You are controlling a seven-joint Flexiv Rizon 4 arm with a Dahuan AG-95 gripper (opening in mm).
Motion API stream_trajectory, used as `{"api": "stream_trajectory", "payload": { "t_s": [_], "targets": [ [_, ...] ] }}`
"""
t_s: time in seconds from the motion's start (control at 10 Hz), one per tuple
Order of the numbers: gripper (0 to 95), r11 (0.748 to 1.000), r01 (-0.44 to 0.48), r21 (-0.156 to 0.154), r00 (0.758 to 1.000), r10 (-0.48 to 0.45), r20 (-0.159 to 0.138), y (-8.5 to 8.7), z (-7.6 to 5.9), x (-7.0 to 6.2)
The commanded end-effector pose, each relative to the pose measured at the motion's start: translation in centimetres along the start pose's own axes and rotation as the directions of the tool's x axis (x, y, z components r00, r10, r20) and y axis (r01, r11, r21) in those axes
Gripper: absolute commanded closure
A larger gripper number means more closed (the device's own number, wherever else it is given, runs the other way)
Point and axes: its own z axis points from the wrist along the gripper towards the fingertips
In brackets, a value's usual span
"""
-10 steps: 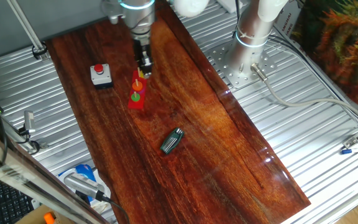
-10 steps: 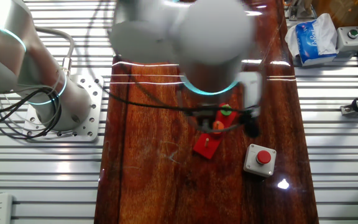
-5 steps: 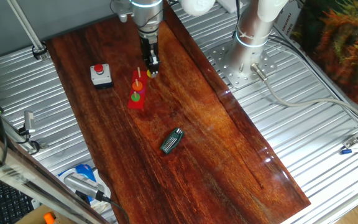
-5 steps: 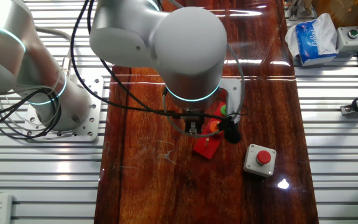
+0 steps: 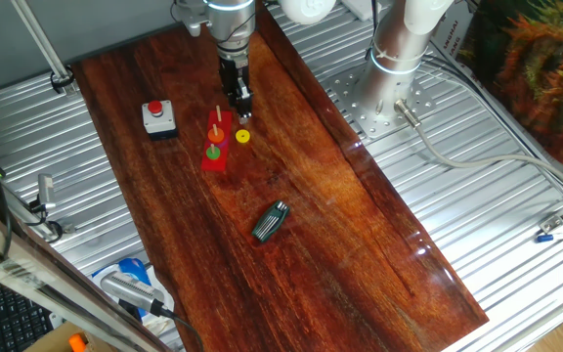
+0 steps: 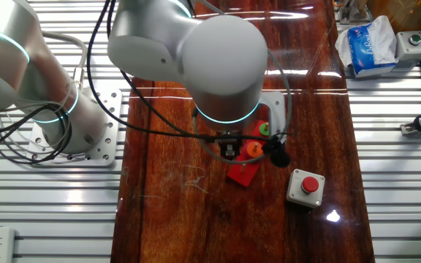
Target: Take out one Hanoi block and throw it aside
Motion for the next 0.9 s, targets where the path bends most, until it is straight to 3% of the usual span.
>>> {"api": "stream_trajectory", "payload": {
  "t_s": [0.1,0.2,0.3,0.9],
  "targets": [
    [38.0,0.999,0.026,0.023,1.0,-0.026,-0.015,-0.03,0.13,-0.13],
    [57.0,0.998,0.043,0.053,0.998,-0.041,-0.037,-0.03,0.14,-0.13],
    [95.0,0.997,0.043,0.06,0.997,-0.039,-0.062,-0.05,0.13,-0.13],
    [95.0,0.995,0.081,0.05,0.992,-0.076,-0.1,-0.05,0.12,-0.12]
  ]
}}
